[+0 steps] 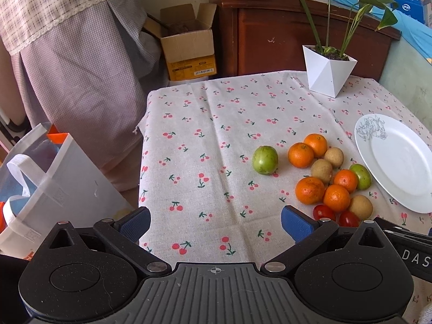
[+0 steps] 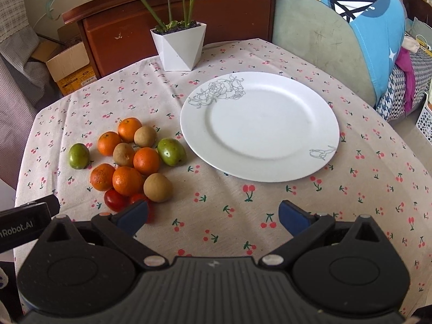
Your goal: Organize fruits
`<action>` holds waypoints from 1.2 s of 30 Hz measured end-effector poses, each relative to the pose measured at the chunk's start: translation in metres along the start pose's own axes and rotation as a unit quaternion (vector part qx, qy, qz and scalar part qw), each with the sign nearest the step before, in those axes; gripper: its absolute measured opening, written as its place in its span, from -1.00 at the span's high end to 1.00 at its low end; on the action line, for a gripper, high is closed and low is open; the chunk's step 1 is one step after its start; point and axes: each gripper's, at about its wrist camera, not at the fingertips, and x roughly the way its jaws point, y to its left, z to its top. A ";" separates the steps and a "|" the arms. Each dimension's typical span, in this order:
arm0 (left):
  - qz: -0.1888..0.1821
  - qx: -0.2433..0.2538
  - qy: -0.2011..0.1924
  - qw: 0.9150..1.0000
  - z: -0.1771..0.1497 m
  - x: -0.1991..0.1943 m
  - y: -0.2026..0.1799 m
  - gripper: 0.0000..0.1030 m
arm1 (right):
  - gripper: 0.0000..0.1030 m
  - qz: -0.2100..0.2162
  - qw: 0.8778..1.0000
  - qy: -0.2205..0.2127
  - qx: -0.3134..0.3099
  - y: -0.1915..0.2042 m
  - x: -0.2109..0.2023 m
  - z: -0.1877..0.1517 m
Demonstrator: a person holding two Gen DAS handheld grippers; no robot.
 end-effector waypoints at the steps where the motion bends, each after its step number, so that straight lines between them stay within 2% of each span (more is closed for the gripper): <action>1: -0.001 0.001 0.001 1.000 0.000 0.000 0.000 -1.00 | -0.98 0.001 1.000 0.000 0.000 0.000 0.000 0.000; 36: 0.002 0.007 0.002 1.000 -0.004 0.000 -0.002 -0.98 | -0.98 -0.002 1.000 0.001 -0.006 0.003 0.000 -0.001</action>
